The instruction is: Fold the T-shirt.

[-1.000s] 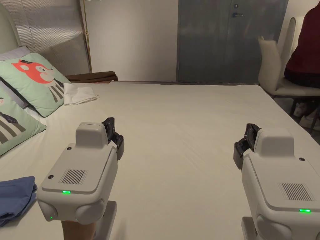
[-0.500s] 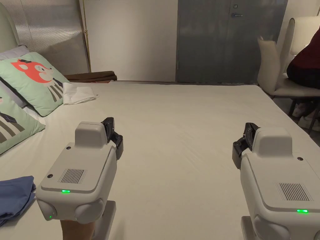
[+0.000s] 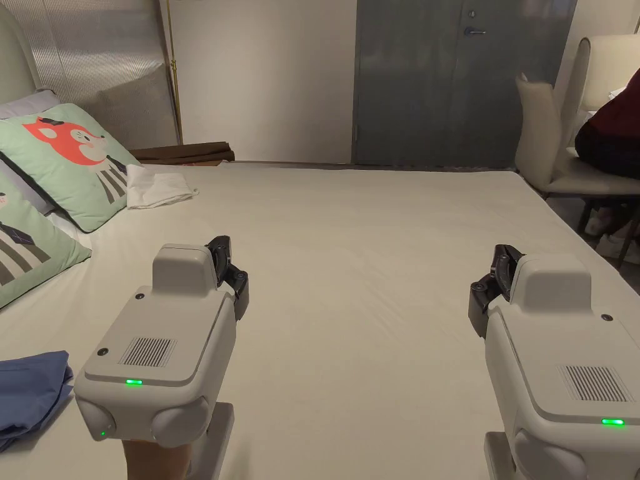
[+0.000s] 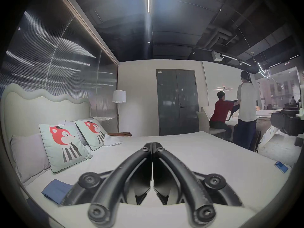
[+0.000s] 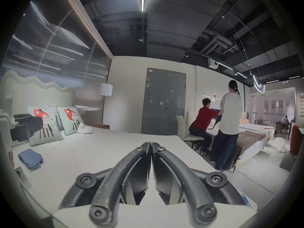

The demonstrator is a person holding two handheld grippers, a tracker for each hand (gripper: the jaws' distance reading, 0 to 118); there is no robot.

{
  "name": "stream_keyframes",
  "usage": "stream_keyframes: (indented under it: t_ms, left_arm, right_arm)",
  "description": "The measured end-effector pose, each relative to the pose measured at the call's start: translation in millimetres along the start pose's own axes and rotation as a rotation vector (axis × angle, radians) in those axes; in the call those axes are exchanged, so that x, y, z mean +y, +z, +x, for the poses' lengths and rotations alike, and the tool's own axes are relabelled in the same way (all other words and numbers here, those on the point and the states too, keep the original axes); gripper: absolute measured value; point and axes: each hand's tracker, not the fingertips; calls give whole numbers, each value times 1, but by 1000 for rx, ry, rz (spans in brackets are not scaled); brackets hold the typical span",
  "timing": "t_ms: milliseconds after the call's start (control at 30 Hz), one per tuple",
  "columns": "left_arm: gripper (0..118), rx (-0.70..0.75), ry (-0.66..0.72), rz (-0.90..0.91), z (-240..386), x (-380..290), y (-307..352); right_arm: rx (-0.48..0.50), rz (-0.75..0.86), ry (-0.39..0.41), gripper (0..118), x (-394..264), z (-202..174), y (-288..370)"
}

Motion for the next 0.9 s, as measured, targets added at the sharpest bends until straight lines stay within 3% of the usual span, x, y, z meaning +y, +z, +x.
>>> stream_keyframes:
  t_ms: [300, 367, 433, 533, 600, 667, 700, 900]
  left_arm:
    - [0, 9, 0, -2, -2, -1, 1]
    - [0, 14, 0, -6, -3, -1, 0]
    - [19, 12, 6, -15, -4, -1, -1]
    - [94, 5, 19, -34, -6, -1, -2]
    - [100, 7, 26, -46, -7, -2, -5]
    - [112, 9, 40, -20, -8, -4, -3]
    - [112, 9, 41, -19, -9, -4, -2]
    - [116, 9, 50, -19, -10, -2, -1]
  right_arm:
    - [2, 1, 5, 0, 1, -1, 0]
    - [-2, -7, 10, 6, 1, -3, 0]
    - [-3, -11, 7, 27, 1, -3, 0]
    - [5, -22, -3, 76, 0, -2, -1]
    - [4, -30, -6, 81, 0, -1, -3]
    - [-4, -35, -7, 105, -2, -1, -4]
    - [-6, -32, -8, 112, -2, -1, -4]
    - [-10, -34, -14, 112, -4, 2, -3]
